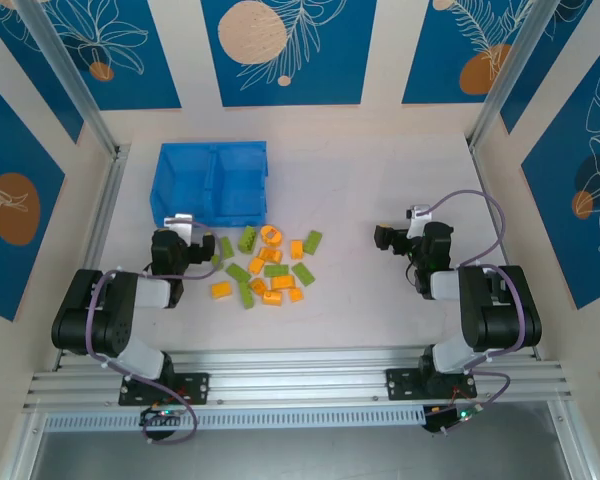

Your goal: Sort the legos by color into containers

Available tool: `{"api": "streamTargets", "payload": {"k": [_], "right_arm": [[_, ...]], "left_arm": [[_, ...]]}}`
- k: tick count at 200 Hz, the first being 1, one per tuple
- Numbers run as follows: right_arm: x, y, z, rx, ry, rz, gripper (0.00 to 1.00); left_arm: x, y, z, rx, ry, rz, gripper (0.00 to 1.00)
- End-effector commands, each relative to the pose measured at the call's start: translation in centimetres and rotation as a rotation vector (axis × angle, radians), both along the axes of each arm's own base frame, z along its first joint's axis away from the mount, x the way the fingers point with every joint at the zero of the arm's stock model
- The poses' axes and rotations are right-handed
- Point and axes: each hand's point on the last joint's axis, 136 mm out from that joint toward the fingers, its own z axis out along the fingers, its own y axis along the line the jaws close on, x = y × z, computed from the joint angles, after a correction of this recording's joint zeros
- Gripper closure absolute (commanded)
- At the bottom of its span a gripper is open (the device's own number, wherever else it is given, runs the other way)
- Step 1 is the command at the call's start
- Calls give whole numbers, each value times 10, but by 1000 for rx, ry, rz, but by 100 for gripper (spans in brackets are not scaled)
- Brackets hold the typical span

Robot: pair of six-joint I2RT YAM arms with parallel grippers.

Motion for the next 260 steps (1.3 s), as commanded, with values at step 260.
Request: {"api": "streamTargets", "payload": {"k": [260], "right_arm": [[-133,212,82,332,823,324,4]], "left_arm": [[-98,-77,35,-435,691,183,6]]}}
